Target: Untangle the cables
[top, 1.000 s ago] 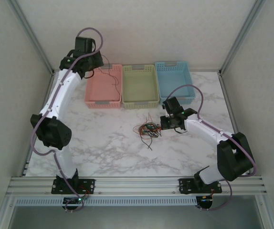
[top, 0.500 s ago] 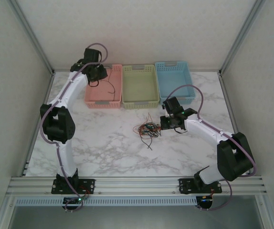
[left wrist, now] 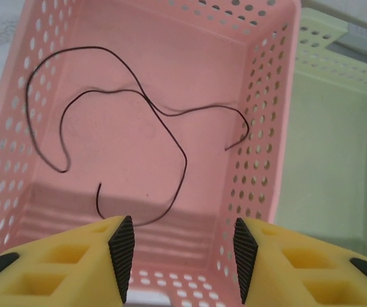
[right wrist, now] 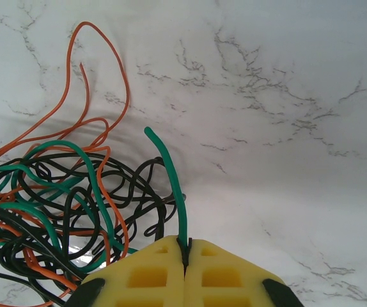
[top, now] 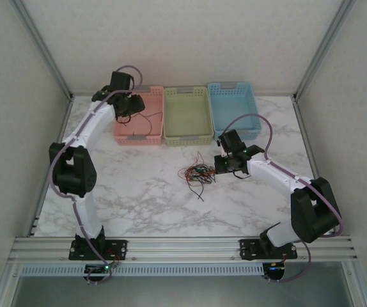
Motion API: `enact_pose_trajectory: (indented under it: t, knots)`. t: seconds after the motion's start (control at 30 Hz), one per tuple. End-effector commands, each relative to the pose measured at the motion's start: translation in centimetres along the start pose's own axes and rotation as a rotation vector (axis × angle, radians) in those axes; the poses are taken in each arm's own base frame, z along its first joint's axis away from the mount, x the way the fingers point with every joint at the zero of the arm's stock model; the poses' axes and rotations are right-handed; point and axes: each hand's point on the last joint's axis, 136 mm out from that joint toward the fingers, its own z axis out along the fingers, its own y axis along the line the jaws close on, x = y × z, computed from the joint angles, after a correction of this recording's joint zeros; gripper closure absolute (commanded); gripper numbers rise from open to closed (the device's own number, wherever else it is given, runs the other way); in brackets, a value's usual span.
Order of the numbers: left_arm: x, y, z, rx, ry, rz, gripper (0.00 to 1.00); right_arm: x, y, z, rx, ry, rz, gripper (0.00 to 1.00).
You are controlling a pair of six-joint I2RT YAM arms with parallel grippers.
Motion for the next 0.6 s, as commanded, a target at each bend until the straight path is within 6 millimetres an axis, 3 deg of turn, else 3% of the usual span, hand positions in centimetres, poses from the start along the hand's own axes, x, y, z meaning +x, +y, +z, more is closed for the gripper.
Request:
enact_pose_trajectory:
  t: [0.0,0.13,0.3,0.47,0.57]
  knots:
    - [-0.7,-2.2,-5.8,0.128,-0.099,-0.014,0.50,0.0,0.7,0.1,-0.044,0.007,0.023,1.00]
    - [3.2,-2.4,-8.1,0.187,-0.094,0.005,0.47,-0.5,1.1,-0.2,-0.066,-0.004,0.036,1.00]
    - [10.6,-3.0,-9.2,0.326,-0.028,0.014,0.45,-0.8,1.8,-0.4,-0.108,-0.021,0.053,1.00]
    - [18.5,-4.5,-9.4,0.437,0.083,0.082,0.42,-0.6,2.6,-0.1,-0.153,-0.007,0.074,1.00]
    - [21.9,-4.9,-9.1,0.502,0.136,0.084,0.41,-0.3,3.0,0.1,-0.177,0.001,0.087,1.00]
